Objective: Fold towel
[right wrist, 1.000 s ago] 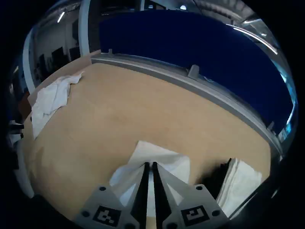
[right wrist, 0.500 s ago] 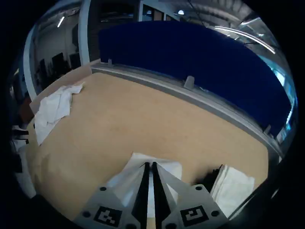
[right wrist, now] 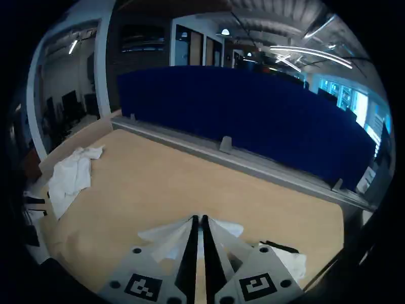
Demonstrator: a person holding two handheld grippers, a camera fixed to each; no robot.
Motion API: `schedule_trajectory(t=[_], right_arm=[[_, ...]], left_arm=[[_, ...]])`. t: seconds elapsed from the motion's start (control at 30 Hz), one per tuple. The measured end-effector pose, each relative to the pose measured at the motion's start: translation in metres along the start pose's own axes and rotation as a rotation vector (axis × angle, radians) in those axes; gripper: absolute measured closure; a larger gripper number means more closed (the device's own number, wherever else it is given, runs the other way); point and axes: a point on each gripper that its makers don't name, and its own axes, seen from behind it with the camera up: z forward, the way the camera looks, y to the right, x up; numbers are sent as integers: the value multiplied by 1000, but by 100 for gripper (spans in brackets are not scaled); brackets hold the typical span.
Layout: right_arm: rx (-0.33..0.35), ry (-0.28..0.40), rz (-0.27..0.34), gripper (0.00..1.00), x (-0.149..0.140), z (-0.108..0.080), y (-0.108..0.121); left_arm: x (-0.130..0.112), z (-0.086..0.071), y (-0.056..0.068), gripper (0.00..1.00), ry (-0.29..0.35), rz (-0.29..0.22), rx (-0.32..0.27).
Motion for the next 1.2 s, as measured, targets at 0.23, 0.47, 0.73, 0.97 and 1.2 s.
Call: schedule_trajectory(t=[0.23,0.47,0.73,0.97,1.2], right_arm=[[-44,31,2,94,28,-11,33],[-73,50,18,94,44,-17,58],[-98,54,18,94,56,-18,80],[-128,65,46,94,68,-16,107],[-155,70,55,94,77,-15,132]], left_arm=[[3,-4,5,7,4,4,-2],[3,-6,7,7,6,4,1],[3,-8,10,7,7,10,4],[5,-8,11,7,7,10,7],[5,-9,13,7,4,12,11]])
